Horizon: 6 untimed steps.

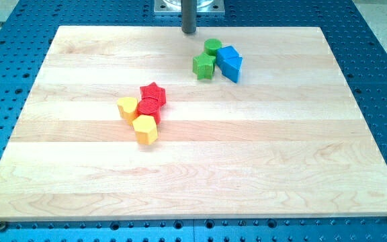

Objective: Place the green circle diagonally bottom right to the green star

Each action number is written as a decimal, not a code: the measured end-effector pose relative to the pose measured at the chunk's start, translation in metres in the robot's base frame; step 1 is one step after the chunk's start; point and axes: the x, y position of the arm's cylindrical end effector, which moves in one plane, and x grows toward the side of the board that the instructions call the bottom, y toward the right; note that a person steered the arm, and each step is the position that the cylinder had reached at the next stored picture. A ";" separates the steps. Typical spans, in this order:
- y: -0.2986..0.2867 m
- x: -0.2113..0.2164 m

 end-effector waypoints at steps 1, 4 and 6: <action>0.000 0.009; 0.061 0.149; 0.072 0.323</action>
